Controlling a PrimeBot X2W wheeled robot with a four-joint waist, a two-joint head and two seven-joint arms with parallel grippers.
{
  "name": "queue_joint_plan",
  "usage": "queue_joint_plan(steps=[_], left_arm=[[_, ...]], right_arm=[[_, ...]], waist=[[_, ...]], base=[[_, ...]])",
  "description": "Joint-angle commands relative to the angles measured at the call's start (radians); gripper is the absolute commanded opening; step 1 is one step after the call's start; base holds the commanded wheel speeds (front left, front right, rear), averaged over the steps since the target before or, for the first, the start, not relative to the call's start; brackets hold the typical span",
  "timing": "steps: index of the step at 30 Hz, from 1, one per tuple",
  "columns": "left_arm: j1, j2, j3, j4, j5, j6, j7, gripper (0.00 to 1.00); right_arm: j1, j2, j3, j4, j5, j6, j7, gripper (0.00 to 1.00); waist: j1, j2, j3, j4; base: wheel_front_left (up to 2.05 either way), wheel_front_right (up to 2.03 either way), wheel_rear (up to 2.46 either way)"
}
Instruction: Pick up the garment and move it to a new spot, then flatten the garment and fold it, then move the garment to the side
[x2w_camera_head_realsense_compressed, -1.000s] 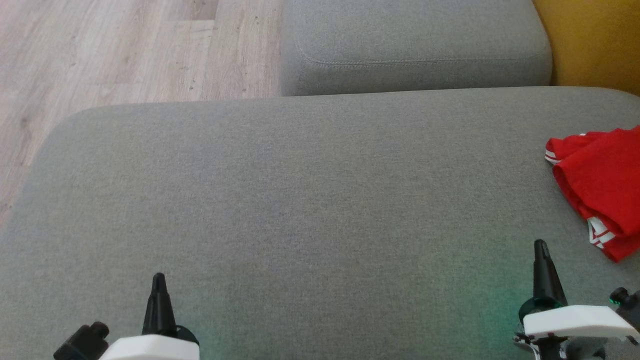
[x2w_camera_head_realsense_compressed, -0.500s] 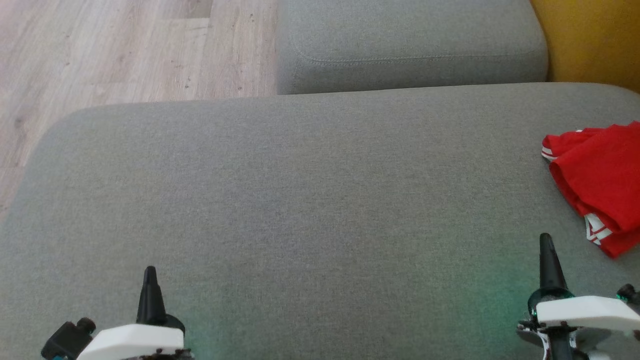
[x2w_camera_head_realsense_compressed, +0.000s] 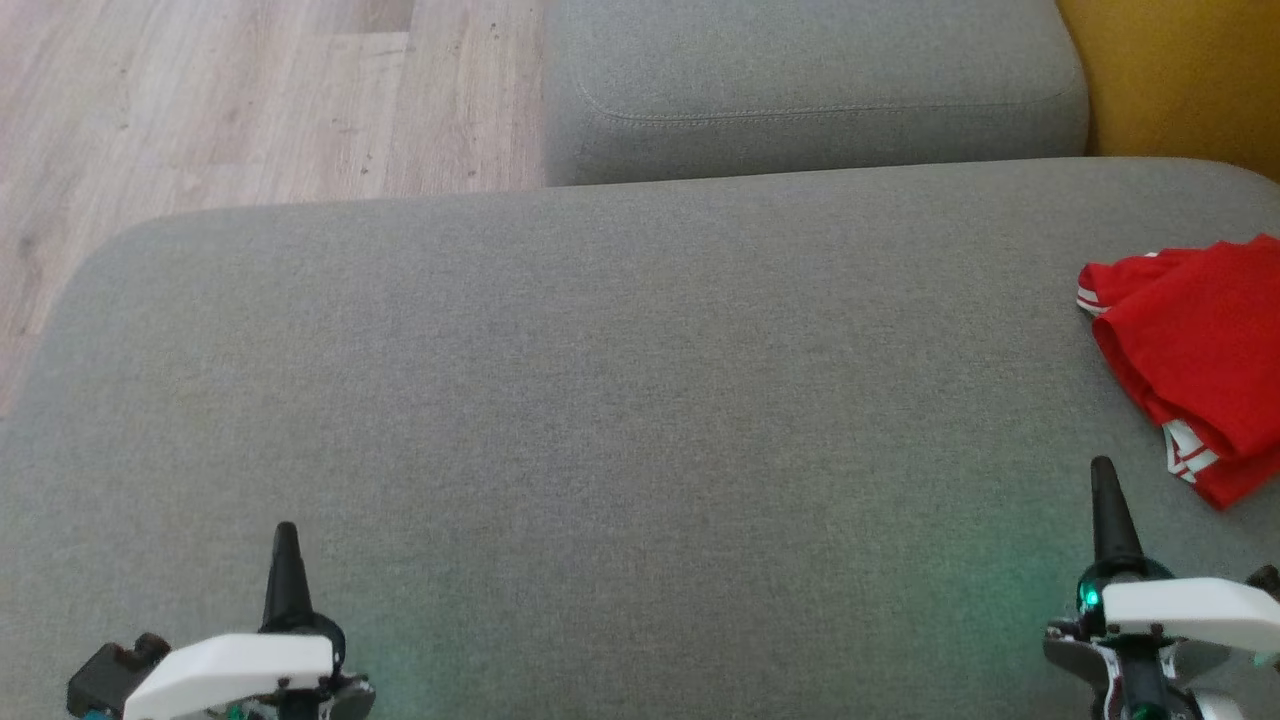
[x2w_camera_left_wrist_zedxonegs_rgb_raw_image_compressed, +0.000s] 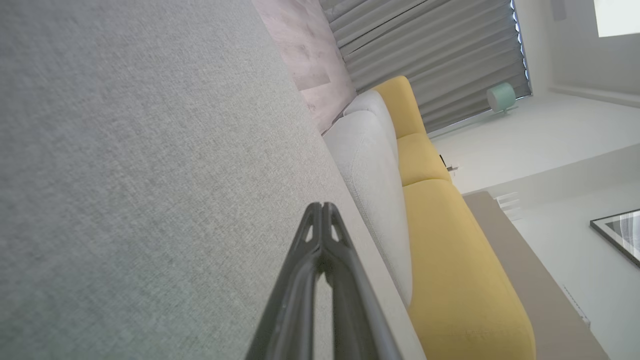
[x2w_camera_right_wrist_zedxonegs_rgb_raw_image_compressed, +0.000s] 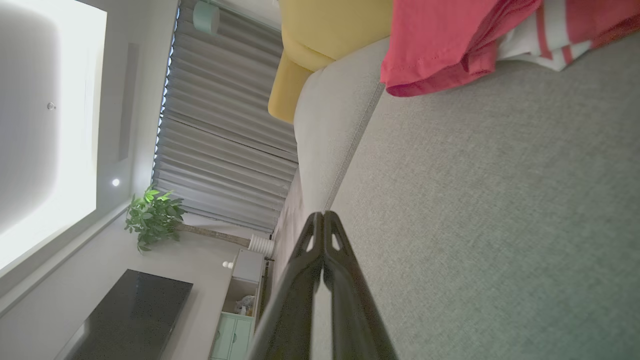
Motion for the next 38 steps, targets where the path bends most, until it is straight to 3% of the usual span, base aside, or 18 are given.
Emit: queue_joint_plan(steps=[1, 33, 38], left_arm=[[-0.060, 0.013, 0.040, -0.024, -0.033, -0.011, 0.009, 0.00], [-0.135, 0.010, 0.127, 0.013, -0.410, -0.066, 0.101, 0.00], [-0.137, 0.008, 0.131, 0.014, -0.416, -0.067, 0.105, 0.00]], right_arm=[[-0.061, -0.021, 0.010, -0.029, 0.035, -0.001, 0.007, 0.00], [-0.138, -0.020, -0.033, 0.001, 0.402, -0.001, 0.099, 0.00], [-0.140, -0.019, -0.035, 0.002, 0.408, -0.001, 0.103, 0.00]], waist=[[0.0000, 0.0000, 0.001, -0.001], [0.0000, 0.0000, 0.012, -0.024], [0.0000, 0.0000, 0.012, -0.024]], base=[[0.00, 0.00, 0.00], [0.00, 0.00, 0.00], [0.00, 0.00, 0.00]])
